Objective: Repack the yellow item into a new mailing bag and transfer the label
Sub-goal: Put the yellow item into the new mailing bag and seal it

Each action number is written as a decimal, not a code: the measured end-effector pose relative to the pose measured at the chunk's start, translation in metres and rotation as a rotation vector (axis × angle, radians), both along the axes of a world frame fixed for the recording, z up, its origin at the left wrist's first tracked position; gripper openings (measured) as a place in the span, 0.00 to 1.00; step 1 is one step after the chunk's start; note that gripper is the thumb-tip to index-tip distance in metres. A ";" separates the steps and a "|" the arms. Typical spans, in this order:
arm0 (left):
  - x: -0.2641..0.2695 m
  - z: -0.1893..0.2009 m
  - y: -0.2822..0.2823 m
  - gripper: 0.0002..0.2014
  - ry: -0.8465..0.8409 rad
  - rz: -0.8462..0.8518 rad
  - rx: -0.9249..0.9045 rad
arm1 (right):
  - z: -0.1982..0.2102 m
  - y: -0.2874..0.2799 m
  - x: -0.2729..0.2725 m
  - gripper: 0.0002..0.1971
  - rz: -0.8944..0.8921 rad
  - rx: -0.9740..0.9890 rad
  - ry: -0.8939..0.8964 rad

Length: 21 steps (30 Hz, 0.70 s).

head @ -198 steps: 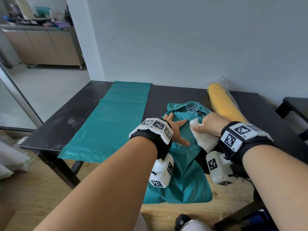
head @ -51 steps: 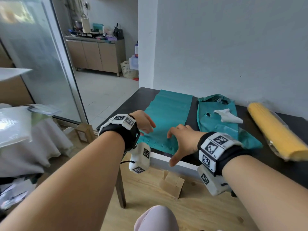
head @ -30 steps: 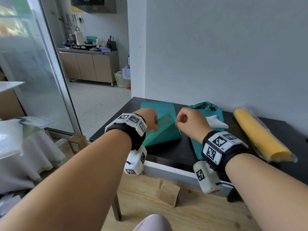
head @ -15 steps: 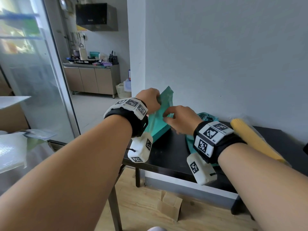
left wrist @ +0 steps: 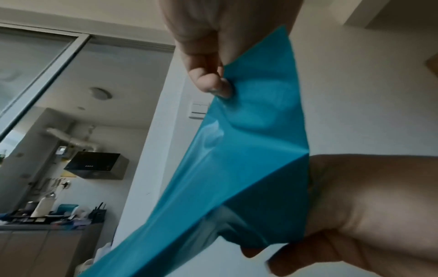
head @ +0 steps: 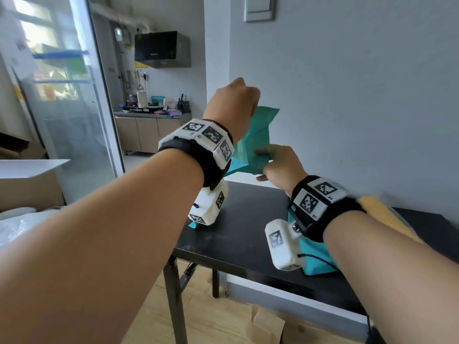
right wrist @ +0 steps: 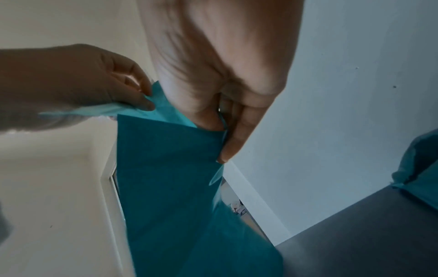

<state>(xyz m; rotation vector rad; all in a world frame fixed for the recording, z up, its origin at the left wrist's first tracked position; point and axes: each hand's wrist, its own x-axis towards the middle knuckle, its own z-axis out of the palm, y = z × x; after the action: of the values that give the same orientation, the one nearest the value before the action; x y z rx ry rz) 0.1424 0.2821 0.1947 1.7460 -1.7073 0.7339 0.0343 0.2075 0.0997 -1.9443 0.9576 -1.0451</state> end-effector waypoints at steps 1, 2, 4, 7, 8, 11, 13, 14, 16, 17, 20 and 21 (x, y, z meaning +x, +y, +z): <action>-0.006 -0.001 -0.003 0.17 -0.016 -0.010 0.033 | -0.001 -0.001 -0.003 0.21 -0.012 0.011 -0.023; -0.012 -0.004 -0.008 0.18 -0.028 -0.015 0.069 | -0.004 -0.005 -0.007 0.20 -0.032 0.011 -0.022; -0.022 -0.018 -0.020 0.19 -0.025 -0.018 0.141 | -0.017 -0.017 -0.020 0.19 -0.103 0.015 0.024; -0.037 -0.048 -0.040 0.21 0.034 -0.028 0.237 | -0.042 -0.031 -0.049 0.17 -0.191 0.022 0.133; -0.043 -0.059 -0.047 0.22 0.060 -0.038 0.267 | -0.049 -0.036 -0.059 0.17 -0.198 0.040 0.147; -0.060 -0.088 -0.066 0.22 0.155 -0.070 0.346 | -0.065 -0.047 -0.090 0.16 -0.236 0.132 0.146; -0.070 -0.104 -0.079 0.23 0.218 -0.090 0.374 | -0.068 -0.054 -0.109 0.16 -0.264 0.126 0.156; -0.075 -0.110 -0.085 0.24 0.241 -0.098 0.386 | -0.069 -0.057 -0.120 0.15 -0.271 0.123 0.157; -0.086 -0.121 -0.098 0.26 0.259 -0.114 0.418 | -0.071 -0.063 -0.143 0.11 -0.296 0.146 0.146; -0.093 -0.126 -0.104 0.27 0.258 -0.121 0.438 | -0.072 -0.067 -0.156 0.08 -0.329 0.152 0.155; -0.115 -0.137 -0.120 0.27 0.214 -0.142 0.496 | -0.080 -0.086 -0.195 0.07 -0.460 0.090 0.258; -0.122 -0.140 -0.125 0.27 0.196 -0.145 0.512 | -0.081 -0.089 -0.207 0.07 -0.501 0.080 0.356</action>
<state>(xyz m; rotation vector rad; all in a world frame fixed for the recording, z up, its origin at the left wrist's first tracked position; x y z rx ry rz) 0.0206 0.1571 0.0552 1.9137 -1.9698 0.0521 -0.1730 0.1190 0.0190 -1.9029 1.7227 -0.9135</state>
